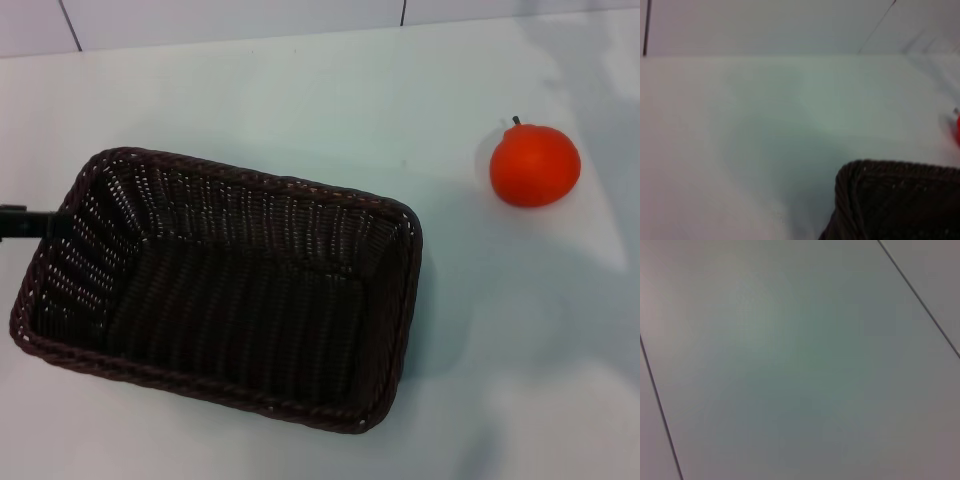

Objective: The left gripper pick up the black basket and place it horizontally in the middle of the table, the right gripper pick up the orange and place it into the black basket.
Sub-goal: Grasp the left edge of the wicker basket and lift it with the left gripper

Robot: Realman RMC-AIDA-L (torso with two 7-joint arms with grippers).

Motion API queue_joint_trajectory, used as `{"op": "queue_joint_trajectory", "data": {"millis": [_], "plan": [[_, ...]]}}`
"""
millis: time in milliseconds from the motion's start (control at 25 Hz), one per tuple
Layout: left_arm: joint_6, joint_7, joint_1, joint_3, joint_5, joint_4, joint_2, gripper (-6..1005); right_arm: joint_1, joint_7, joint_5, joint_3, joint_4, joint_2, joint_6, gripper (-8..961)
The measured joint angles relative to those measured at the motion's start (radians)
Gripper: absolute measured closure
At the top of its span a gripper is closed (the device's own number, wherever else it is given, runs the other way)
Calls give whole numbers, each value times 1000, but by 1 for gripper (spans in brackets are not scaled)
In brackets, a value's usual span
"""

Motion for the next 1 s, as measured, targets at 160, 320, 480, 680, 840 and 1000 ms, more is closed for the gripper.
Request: {"op": "queue_joint_trajectory", "data": {"millis": [160, 320, 480, 680, 840, 1000], "plan": [[-2, -27, -41, 26, 103, 7, -20, 221, -1, -1, 0, 2, 0, 0, 9, 8], [-4, -53, -70, 79, 194, 17, -37, 226, -3, -3, 0, 8, 0, 0, 18, 9], [-9, -59, -85, 93, 228, 34, -52, 311, -3, -4, 0, 8, 0, -1, 31, 8], [3, -83, -96, 95, 232, 39, -55, 447, -3, -4, 0, 13, -1, -3, 43, 9], [23, -100, -100, 96, 230, 49, -60, 559, -2, -5, 0, 21, -2, -3, 52, 9], [29, -108, -100, 98, 233, 63, -68, 692, -2, -6, 0, 22, -4, -4, 54, 9]]}}
